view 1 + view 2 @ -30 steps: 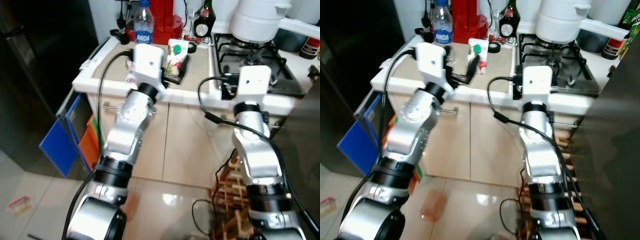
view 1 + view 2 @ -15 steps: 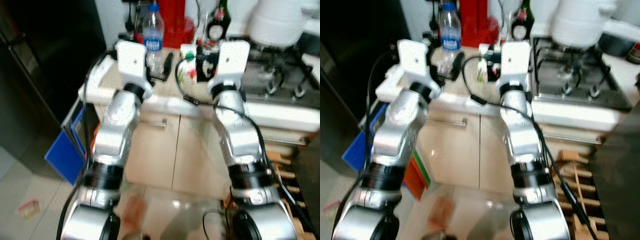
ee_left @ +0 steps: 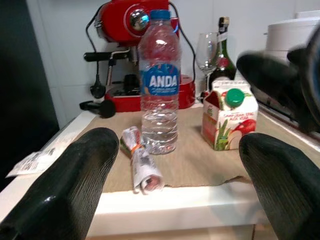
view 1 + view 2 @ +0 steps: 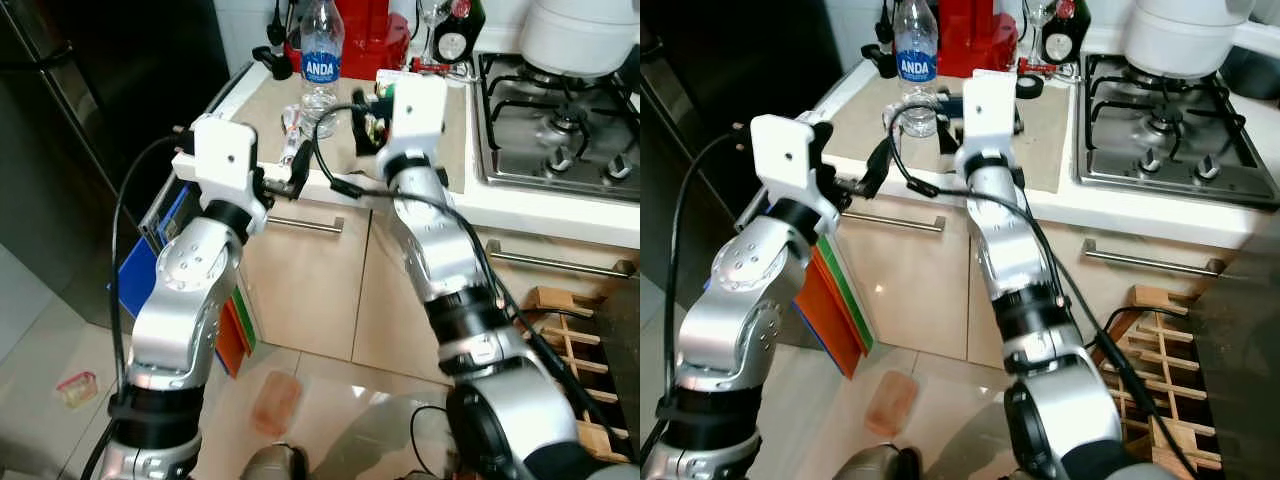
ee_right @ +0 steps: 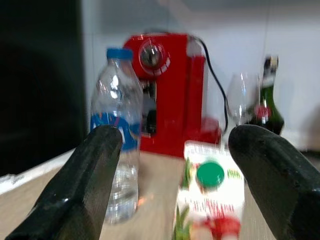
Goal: Restocking fridge
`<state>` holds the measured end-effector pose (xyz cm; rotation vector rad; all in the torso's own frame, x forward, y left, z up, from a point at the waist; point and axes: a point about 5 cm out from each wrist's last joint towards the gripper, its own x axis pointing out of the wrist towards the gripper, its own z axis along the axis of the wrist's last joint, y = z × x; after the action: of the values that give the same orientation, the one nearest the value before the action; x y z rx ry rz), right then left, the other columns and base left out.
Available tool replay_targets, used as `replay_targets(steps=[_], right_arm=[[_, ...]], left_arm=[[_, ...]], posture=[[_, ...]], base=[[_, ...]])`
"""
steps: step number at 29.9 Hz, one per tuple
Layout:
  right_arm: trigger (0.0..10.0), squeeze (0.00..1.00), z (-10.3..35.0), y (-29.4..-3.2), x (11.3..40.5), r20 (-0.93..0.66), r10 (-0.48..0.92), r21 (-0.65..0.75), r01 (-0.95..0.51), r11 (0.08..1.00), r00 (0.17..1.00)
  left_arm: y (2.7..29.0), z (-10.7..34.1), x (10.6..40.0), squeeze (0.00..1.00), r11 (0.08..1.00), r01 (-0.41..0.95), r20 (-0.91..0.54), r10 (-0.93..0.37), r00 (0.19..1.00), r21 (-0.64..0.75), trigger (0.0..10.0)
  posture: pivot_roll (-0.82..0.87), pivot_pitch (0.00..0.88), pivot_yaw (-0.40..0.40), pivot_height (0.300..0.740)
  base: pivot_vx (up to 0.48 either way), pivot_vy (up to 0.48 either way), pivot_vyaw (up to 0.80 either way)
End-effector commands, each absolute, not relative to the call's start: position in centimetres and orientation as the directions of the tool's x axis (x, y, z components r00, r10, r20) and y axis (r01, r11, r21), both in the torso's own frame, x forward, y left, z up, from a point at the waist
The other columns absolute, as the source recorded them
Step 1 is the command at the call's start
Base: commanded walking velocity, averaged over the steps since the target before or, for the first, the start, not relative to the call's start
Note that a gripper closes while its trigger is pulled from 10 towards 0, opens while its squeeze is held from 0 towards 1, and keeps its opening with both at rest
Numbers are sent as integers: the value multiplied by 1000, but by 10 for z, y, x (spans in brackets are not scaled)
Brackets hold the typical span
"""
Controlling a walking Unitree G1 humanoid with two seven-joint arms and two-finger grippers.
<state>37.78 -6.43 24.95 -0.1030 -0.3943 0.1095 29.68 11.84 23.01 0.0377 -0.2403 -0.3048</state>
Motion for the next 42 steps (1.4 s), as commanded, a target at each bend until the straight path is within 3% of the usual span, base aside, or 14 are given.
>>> replay_targets(steps=[1, 12, 21, 34, 42], right_arm=[[10000, 0, 250, -64, 380, 395, 115, -155, -58, 986, 911], [10000, 0, 252, -76, 394, 441, 40, -195, 52, 979, 896], [10000, 0, 257, -78, 402, 447, 4, -182, 87, 980, 894], [10000, 0, 260, -88, 410, 410, -32, -168, 109, 980, 912], [10000, 0, 263, -92, 411, 418, -34, -174, 117, 978, 908]], left_arm=[[118, 232, 290, 0, 955, 284, 229, -296, 927, 86, 10000], [119, 230, 271, 0, 961, 265, 226, -276, 934, 80, 10000], [122, 228, 255, 0, 957, 272, 208, -288, 935, 101, 10000], [120, 224, 256, 0, 962, 259, 179, -270, 946, 81, 10000], [114, 221, 258, 0, 966, 252, 178, -257, 950, 52, 10000]], posture=[[280, 161, 42, 740], [338, 164, -6, 740], [393, 174, 5, 740], [379, 175, -28, 740], [360, 183, -44, 740]], base=[[0, 0, 0], [0, 0, 0], [424, 0, 0], [408, 0, 0], [0, 0, 0]])
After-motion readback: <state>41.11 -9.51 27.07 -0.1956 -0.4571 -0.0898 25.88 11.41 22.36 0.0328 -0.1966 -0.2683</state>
